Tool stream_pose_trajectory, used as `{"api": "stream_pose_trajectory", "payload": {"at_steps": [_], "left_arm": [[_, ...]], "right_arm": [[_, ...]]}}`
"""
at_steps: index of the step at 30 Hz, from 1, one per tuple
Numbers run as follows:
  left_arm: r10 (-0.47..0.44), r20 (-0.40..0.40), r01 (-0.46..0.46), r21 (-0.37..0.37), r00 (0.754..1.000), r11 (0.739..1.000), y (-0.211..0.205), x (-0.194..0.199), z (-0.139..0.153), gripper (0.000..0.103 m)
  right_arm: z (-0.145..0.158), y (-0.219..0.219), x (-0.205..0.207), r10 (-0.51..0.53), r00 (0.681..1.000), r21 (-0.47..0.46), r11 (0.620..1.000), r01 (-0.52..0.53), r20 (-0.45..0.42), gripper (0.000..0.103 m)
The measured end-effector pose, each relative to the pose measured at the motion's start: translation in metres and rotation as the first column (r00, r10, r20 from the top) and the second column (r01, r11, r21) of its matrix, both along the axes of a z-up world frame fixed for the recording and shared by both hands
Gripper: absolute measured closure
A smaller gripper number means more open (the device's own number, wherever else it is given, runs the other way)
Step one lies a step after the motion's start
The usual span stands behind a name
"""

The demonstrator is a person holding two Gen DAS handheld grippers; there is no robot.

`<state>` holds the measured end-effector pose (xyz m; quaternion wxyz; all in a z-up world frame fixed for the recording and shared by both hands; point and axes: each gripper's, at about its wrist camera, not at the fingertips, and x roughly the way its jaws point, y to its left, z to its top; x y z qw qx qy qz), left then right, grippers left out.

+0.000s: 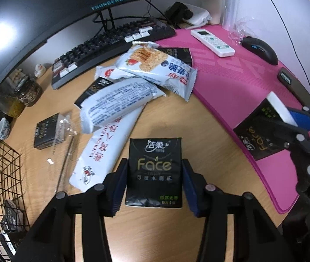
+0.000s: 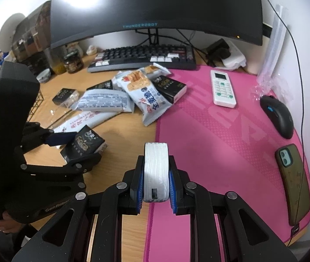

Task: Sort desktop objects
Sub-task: 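Lift both held packs and carry them toward the wire basket, then open both tools over the wire basket to drop the packs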

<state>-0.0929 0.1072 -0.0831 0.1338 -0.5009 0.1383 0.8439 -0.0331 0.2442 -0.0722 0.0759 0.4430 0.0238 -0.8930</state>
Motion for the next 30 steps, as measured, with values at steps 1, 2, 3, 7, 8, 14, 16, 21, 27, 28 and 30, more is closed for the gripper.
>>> {"api": "stream_pose_trajectory", "payload": {"at_steps": [1, 2, 3, 7, 8, 14, 16, 21, 27, 28, 30], "left_arm": [[0.007, -0.008, -0.007, 0.001, 1.0, 1.0, -0.002, 0.002, 0.003, 0.05], [0.014, -0.014, -0.014, 0.002, 1.0, 1.0, -0.005, 0.003, 0.006, 0.05], [0.02, -0.019, -0.02, 0.003, 1.0, 1.0, -0.007, 0.004, 0.008, 0.05], [0.054, -0.051, -0.054, 0.01, 0.997, 0.998, -0.023, 0.012, 0.021, 0.05], [0.067, -0.066, -0.066, 0.012, 0.996, 0.998, -0.028, 0.015, 0.026, 0.051], [0.167, -0.164, -0.162, 0.045, 0.972, 0.986, -0.072, 0.036, 0.061, 0.051], [0.217, -0.197, -0.211, 0.051, 0.956, 0.976, -0.094, 0.043, 0.076, 0.051], [0.386, -0.247, -0.377, 0.083, 0.889, 0.922, -0.171, 0.061, 0.109, 0.051], [0.577, -0.222, -0.581, 0.053, 0.786, 0.812, -0.269, 0.078, 0.115, 0.051], [0.6, -0.211, -0.604, 0.055, 0.771, 0.795, -0.283, 0.08, 0.113, 0.051], [0.63, -0.182, -0.632, 0.054, 0.755, 0.773, -0.302, 0.082, 0.106, 0.051]], "right_arm": [[0.001, -0.002, 0.0, 0.006, 1.0, 0.0, 1.0, -0.006, -0.003, 0.084], [0.003, -0.006, 0.0, 0.014, 1.0, -0.001, 1.0, -0.014, -0.006, 0.084], [0.004, -0.009, 0.0, 0.021, 1.0, -0.002, 1.0, -0.021, -0.009, 0.084], [0.011, -0.028, 0.0, 0.065, 0.998, -0.005, 0.998, -0.065, -0.022, 0.084], [0.013, -0.033, 0.0, 0.076, 0.997, -0.009, 0.997, -0.076, -0.025, 0.084], [0.037, -0.086, -0.001, 0.194, 0.978, -0.028, 0.98, -0.196, -0.082, 0.084], [0.047, -0.106, -0.001, 0.234, 0.967, -0.038, 0.97, -0.239, -0.103, 0.084], [0.071, -0.176, 0.002, 0.368, 0.916, -0.045, 0.924, -0.38, -0.161, 0.084], [0.091, -0.271, 0.011, 0.524, 0.826, -0.048, 0.838, -0.544, -0.209, 0.084], [0.091, -0.285, 0.013, 0.545, 0.812, -0.05, 0.824, -0.565, -0.208, 0.084], [0.089, -0.312, 0.018, 0.584, 0.788, -0.044, 0.797, -0.602, -0.196, 0.084]]}}
